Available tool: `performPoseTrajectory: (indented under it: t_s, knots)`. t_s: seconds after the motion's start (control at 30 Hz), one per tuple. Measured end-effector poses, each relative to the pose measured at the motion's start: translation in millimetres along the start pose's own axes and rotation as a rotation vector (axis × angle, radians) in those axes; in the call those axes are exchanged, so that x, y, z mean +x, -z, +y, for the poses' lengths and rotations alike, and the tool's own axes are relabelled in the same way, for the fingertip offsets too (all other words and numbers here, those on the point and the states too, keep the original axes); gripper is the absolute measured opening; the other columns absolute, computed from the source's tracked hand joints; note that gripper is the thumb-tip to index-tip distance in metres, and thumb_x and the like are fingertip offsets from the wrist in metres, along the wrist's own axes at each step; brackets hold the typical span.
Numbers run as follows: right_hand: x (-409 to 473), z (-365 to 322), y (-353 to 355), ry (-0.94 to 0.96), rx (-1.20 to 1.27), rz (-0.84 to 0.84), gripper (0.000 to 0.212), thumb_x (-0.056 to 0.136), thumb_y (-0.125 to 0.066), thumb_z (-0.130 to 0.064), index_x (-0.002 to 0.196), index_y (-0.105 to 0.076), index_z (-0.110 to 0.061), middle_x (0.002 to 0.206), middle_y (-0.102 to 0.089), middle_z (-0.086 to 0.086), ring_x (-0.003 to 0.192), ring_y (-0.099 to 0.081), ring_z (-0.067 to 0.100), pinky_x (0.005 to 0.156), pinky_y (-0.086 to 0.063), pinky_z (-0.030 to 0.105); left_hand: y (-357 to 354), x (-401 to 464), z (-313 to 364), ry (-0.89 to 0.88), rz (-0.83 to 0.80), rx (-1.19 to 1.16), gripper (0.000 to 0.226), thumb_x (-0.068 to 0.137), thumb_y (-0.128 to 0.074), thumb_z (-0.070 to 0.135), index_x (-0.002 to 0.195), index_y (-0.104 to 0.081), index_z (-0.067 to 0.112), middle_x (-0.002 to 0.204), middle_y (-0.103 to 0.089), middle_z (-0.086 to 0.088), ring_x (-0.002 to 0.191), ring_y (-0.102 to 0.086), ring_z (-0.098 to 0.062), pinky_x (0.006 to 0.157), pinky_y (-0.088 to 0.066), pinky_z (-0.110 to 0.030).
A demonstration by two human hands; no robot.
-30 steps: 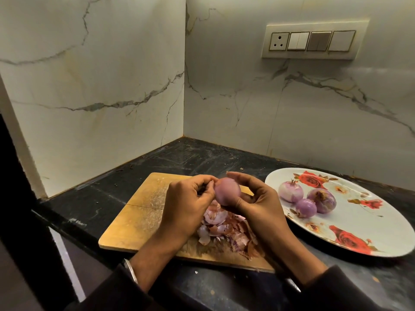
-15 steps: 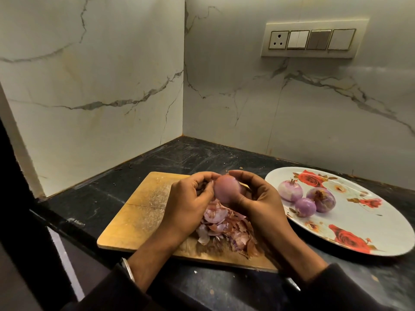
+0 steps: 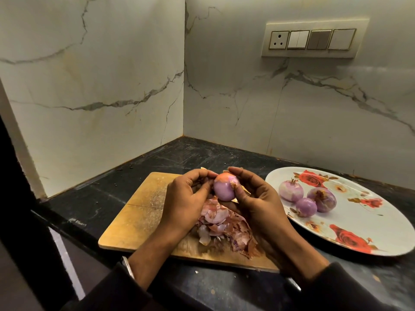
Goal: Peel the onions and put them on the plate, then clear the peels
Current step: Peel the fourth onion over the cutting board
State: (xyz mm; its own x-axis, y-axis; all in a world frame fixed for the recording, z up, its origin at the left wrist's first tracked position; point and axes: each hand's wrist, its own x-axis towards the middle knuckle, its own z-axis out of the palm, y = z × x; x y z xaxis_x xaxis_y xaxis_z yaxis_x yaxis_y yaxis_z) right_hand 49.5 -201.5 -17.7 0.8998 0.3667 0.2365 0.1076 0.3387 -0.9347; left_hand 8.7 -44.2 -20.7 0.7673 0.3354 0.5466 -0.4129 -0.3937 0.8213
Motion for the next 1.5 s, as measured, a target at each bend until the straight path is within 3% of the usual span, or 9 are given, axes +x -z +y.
performPoseTrajectory:
  t_s: [0.13,0.37,0.53,0.67,0.77,0.93,1.2,1.37,1.5]
  knots:
    - [-2.5,-5.7,-3.0,-0.047,0.129,-0.048,0.04,0.078,-0.066,-0.008,0.117,-0.072,-0.012,0.12,-0.073,0.01,0.109,-0.072,0.032,0.08,-0.063,0.042,1.4,-0.9,1.1,-0.027,0.011,0.105,0.029,0.094,-0.067,0.008,0.092,-0.067,0.037,0.089,-0.071,0.019,0.086,-0.067,0.007,0.072,-0.054,-0.011]
    - [-2.5,-10.6,-3.4,-0.075,0.255,-0.058,0.034,0.087,-0.056,-0.006,0.116,-0.073,-0.011,0.119,-0.073,0.01,0.108,-0.072,0.033,0.076,-0.064,0.038,0.9,0.2,-4.7,-0.032,0.051,0.275,0.021,0.097,-0.062,0.009,0.098,-0.069,0.029,0.08,-0.063,0.024,0.084,-0.061,0.014,0.067,-0.047,-0.004]
    - [-1.3,-9.1,1.3,-0.049,0.16,0.036,0.032,0.09,-0.058,-0.008,0.118,-0.072,-0.015,0.122,-0.072,0.007,0.108,-0.072,0.027,0.08,-0.063,0.039,-5.7,0.3,-5.8,-0.222,0.014,0.369,0.016,0.097,-0.063,0.017,0.109,-0.073,0.017,0.099,-0.069,0.006,0.088,-0.062,-0.002,0.076,-0.051,-0.013]
    - [0.6,-6.5,3.6,-0.039,0.068,0.085,0.028,0.098,-0.054,-0.005,0.12,-0.069,-0.015,0.117,-0.074,0.006,0.105,-0.073,0.024,0.075,-0.063,0.035,-4.9,2.4,-9.3,-0.18,0.035,0.36,0.017,0.094,-0.067,0.024,0.106,-0.076,0.016,0.109,-0.066,0.007,0.095,-0.06,-0.001,0.078,-0.046,-0.007]
    - [0.9,-4.2,3.5,-0.025,0.002,0.098,0.024,0.099,-0.055,-0.006,0.116,-0.07,-0.014,0.113,-0.075,0.008,0.101,-0.074,0.023,0.07,-0.06,0.029,-4.9,2.1,-9.9,-0.166,0.036,0.339,0.019,0.094,-0.067,0.028,0.109,-0.076,0.02,0.116,-0.068,0.01,0.103,-0.061,0.001,0.082,-0.051,-0.012]
    - [-0.2,-0.2,3.1,0.024,-0.135,0.083,0.024,0.097,-0.059,-0.014,0.118,-0.072,-0.015,0.113,-0.076,0.005,0.108,-0.072,0.023,0.088,-0.06,0.042,-4.1,-0.3,-4.9,-0.146,-0.046,0.269,0.03,0.092,-0.065,0.039,0.119,-0.072,0.027,0.107,-0.074,0.013,0.096,-0.066,0.006,0.081,-0.058,-0.019]
    - [-3.1,0.3,0.8,0.058,-0.171,0.049,0.04,0.093,-0.062,-0.025,0.133,-0.062,-0.025,0.116,-0.074,0.004,0.106,-0.073,0.02,0.083,-0.061,0.039,-3.2,-2.1,-5.5,-0.181,-0.031,0.271,0.03,0.095,-0.064,0.031,0.123,-0.07,0.022,0.11,-0.075,0.009,0.097,-0.066,0.005,0.079,-0.055,-0.012]
    - [-2.0,2.9,3.5,0.046,-0.122,0.109,0.032,0.085,-0.067,-0.026,0.113,-0.071,-0.012,0.109,-0.076,0.009,0.1,-0.075,0.025,0.069,-0.063,0.035,-6.5,-4.2,-5.4,-0.271,-0.117,0.299,0.032,0.097,-0.064,0.024,0.129,-0.067,0.02,0.115,-0.074,0.005,0.103,-0.066,0.0,0.086,-0.055,-0.015]
    - [-3.1,3.9,1.3,0.05,-0.194,0.043,0.042,0.085,-0.076,-0.02,0.126,-0.069,-0.019,0.113,-0.076,0.004,0.102,-0.074,0.022,0.085,-0.061,0.041,-4.0,-3.2,-5.7,-0.263,-0.067,0.281,0.032,0.099,-0.061,0.02,0.131,-0.065,0.019,0.118,-0.072,0.006,0.106,-0.063,0.003,0.085,-0.053,-0.011]
